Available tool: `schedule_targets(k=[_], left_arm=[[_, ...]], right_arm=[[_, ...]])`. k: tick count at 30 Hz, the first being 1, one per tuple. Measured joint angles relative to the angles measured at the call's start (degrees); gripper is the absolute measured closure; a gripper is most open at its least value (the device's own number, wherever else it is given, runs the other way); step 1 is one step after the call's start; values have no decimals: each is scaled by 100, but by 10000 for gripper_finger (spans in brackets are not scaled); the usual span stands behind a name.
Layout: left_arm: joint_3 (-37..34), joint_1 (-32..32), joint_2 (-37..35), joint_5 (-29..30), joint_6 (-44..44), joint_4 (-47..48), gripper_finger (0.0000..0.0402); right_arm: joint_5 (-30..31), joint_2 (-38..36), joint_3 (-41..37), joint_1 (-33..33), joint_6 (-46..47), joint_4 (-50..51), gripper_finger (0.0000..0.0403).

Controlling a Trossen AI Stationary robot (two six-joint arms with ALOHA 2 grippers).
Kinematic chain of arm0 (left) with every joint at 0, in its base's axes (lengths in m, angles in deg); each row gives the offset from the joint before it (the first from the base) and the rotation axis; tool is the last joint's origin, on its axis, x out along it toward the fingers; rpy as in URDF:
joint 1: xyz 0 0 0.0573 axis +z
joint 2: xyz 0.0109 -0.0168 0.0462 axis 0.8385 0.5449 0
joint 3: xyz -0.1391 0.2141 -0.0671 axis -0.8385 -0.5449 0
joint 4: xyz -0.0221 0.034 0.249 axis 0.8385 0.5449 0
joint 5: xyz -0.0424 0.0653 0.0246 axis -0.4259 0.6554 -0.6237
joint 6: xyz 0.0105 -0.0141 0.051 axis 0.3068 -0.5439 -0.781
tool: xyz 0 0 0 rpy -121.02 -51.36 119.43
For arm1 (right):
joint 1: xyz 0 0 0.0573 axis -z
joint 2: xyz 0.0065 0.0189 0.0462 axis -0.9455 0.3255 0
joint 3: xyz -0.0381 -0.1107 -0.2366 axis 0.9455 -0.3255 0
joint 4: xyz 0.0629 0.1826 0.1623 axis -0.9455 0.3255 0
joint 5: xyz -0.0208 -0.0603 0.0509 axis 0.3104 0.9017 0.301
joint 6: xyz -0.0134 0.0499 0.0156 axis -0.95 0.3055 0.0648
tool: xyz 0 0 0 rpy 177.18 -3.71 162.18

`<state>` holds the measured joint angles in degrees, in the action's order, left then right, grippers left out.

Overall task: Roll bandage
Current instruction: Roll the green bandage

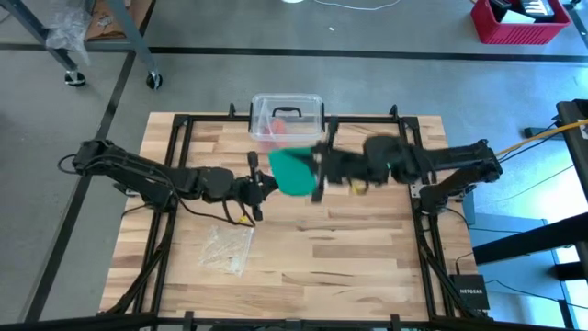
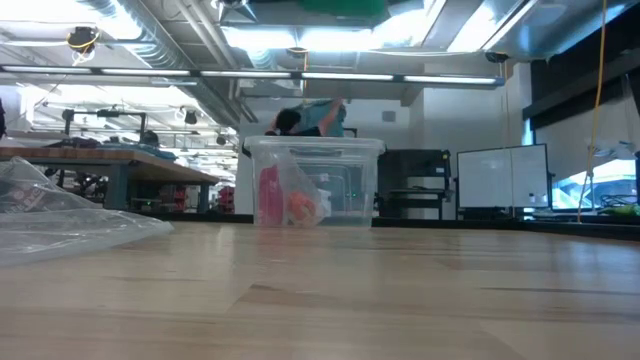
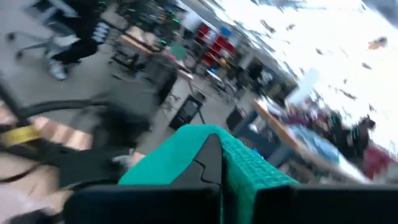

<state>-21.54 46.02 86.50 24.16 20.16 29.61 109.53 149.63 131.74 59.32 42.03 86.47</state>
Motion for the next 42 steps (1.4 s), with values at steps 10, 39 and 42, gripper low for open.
schedule_targets(k=[10,39,42], left_arm=[[-1,-208,263,38,-15,43,391],[-13,-86,276,-67,717,548,391],[-13,-61,276,-65,718,551,391]], right_arm=[[-1167,85,28,1764,1783,1118,400],[-2531,927,-373,2487,3285,2021,136],[-2514,927,-373,2487,3291,2033,130]])
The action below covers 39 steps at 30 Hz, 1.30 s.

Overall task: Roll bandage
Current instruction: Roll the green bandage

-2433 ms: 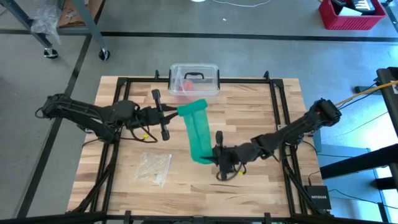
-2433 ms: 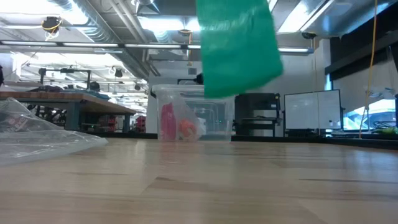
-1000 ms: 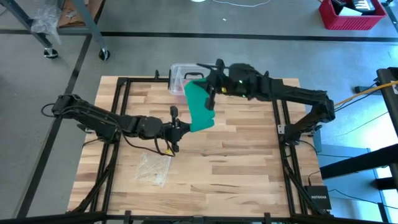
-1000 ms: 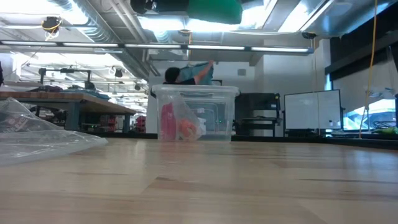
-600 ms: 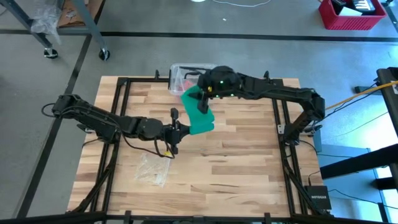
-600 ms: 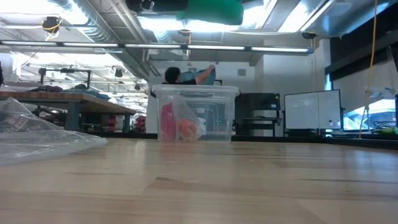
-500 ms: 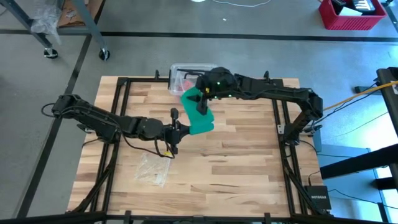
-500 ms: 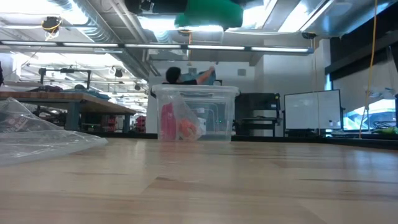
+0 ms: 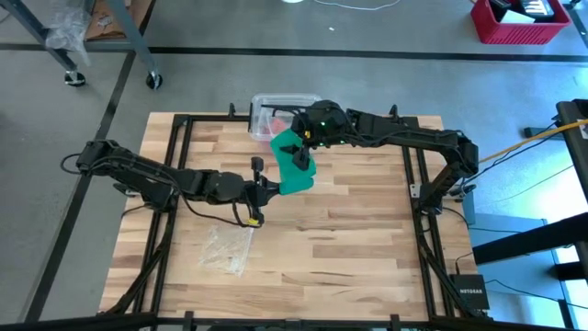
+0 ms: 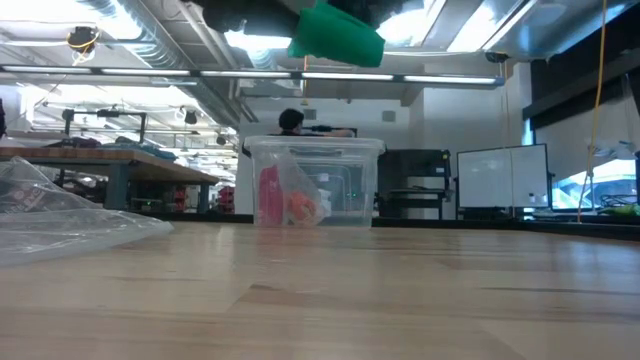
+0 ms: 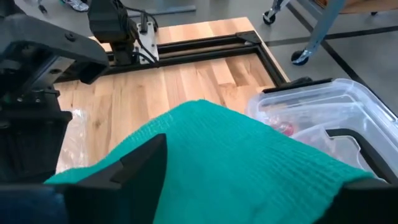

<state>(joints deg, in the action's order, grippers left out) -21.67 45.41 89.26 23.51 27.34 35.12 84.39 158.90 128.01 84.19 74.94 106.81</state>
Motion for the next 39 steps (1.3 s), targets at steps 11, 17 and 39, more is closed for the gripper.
schedule_targets(k=[11,17,39], left_arm=[[0,-4,0,14,143,103,391],[2,-2,0,14,141,109,391],[7,164,0,16,445,387,391]], right_arm=[[59,0,-2,47,-23,-17,129],[66,0,-2,33,-135,0,129],[-236,2,42,37,-175,33,129]])
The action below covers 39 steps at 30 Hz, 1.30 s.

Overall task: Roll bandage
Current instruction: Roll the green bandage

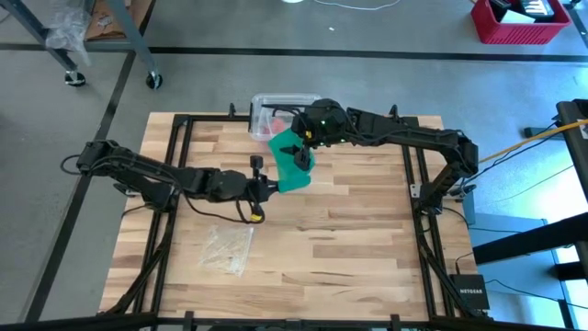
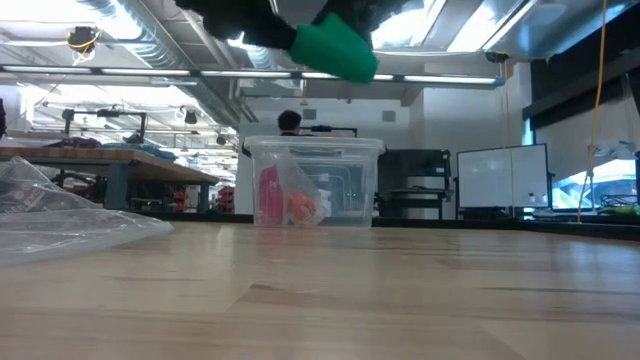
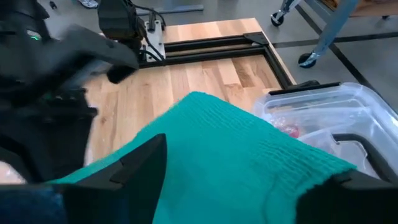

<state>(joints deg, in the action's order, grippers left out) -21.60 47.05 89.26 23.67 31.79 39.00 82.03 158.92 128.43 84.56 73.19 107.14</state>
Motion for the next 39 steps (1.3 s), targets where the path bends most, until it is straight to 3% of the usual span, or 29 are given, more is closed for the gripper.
schedule_targets(k=[5,12,15,18,22,28,32,39], left_arm=[[0,125,-2,3,141,279,391],[0,127,-6,15,146,364,391],[0,120,-7,15,148,333,391],[0,89,-7,15,146,304,391],[0,81,-7,-222,202,312,391],[0,239,-7,-622,406,469,391],[0,333,-7,-631,497,737,391],[0,490,-7,-581,710,955,391]], right_arm=[[-2,4,552,-4,-97,251,129],[36,2,1623,-4,-292,1821,129],[351,-5,1832,-4,-400,2185,129],[744,-4,1794,49,-466,2175,129],[649,17,1523,226,-572,2173,129],[-409,28,763,388,-595,1727,129],[-1307,31,482,413,-767,2110,129],[-640,-148,571,413,-860,2826,129]])
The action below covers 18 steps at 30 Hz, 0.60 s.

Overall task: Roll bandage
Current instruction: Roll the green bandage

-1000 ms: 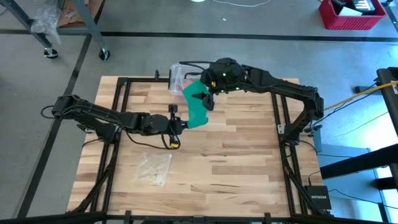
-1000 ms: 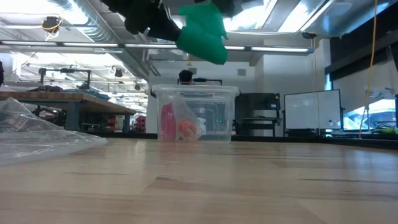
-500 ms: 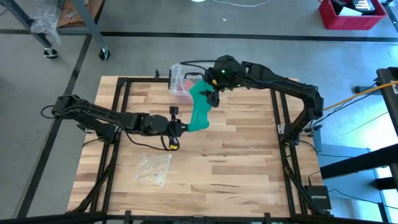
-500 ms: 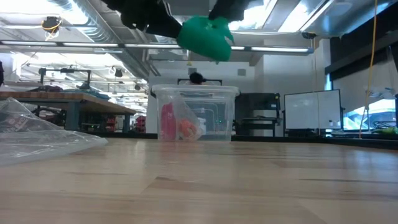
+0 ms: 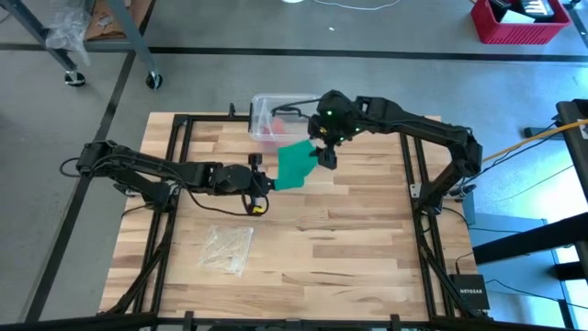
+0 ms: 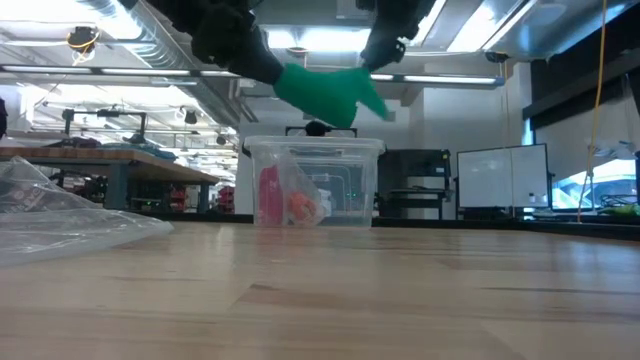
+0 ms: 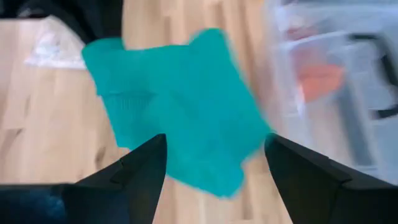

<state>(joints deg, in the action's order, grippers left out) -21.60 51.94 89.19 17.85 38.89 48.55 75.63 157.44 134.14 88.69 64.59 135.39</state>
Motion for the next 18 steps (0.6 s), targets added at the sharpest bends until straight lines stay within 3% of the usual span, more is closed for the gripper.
schedule_targets(k=[7,10,14,18], left_arm=[[0,-36,-2,-86,-7,-56,391],[0,-91,-2,-344,-5,-56,391],[12,-204,-116,-617,-3,-20,391],[178,-409,-436,-616,44,-197,391]], right_arm=[[592,-127,13,-1,13,-833,129],[802,-136,13,-4,17,-738,129],[668,-250,10,-4,11,238,129],[24,-592,-351,-26,34,645,129]])
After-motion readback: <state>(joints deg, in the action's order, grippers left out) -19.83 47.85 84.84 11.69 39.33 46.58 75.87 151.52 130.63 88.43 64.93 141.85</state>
